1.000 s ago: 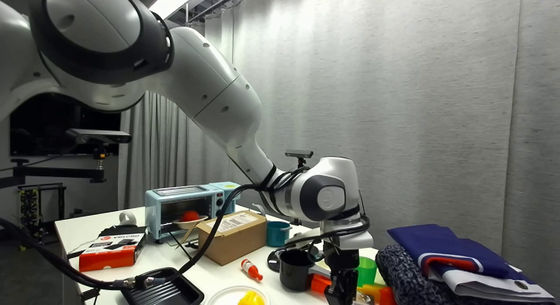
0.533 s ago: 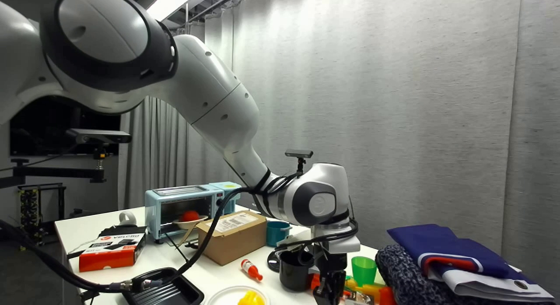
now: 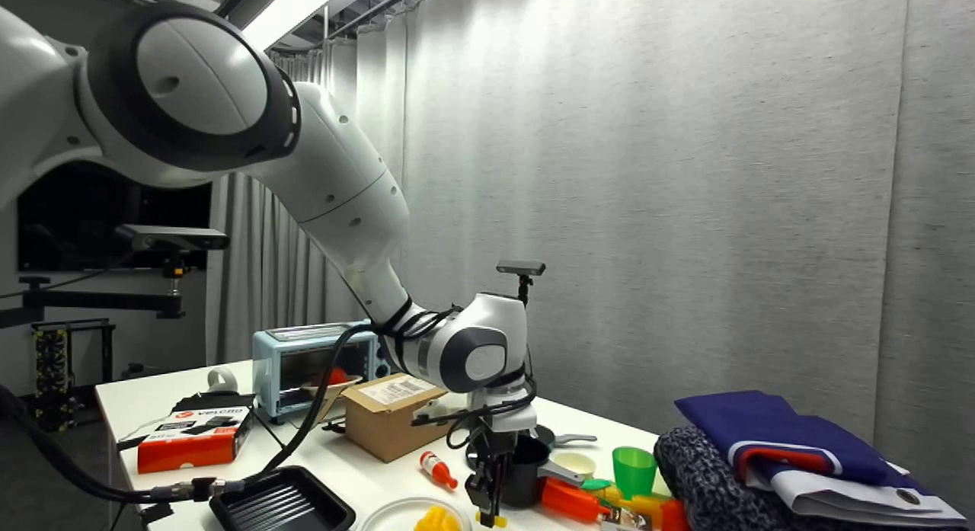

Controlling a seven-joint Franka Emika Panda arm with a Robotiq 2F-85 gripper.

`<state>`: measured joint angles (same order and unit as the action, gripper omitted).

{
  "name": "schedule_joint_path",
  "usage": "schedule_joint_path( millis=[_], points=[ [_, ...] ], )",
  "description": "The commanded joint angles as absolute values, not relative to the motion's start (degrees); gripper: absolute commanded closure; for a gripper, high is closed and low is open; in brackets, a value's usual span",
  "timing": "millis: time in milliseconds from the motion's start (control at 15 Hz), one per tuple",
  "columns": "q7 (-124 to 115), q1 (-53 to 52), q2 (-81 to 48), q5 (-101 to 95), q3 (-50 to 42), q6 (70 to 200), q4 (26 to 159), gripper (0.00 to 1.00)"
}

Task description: Pick up the fries plush toy and put them on the plate

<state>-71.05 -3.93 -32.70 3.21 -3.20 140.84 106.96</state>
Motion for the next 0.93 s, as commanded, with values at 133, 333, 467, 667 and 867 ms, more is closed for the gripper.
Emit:
schedule_joint_path(
  millis=[133, 333, 467, 667, 867],
  points=[
    [-68.2, -5.4, -23.9, 4.1, -3.0, 142.9, 115.6, 0.96],
    [-67.5, -5.9, -23.6, 4.5, -2.0, 141.6, 117.4, 0.96],
    [-65.1, -5.3, -24.8, 6.8, 0.3, 142.2, 118.3, 0.96],
    [-61.3, -5.9, -25.2, 8.4, 2.0, 144.2, 120.4, 0.96],
    [-59.0, -6.7, -23.2, 7.3, 1.9, 144.5, 123.1, 0.96]
  ],
)
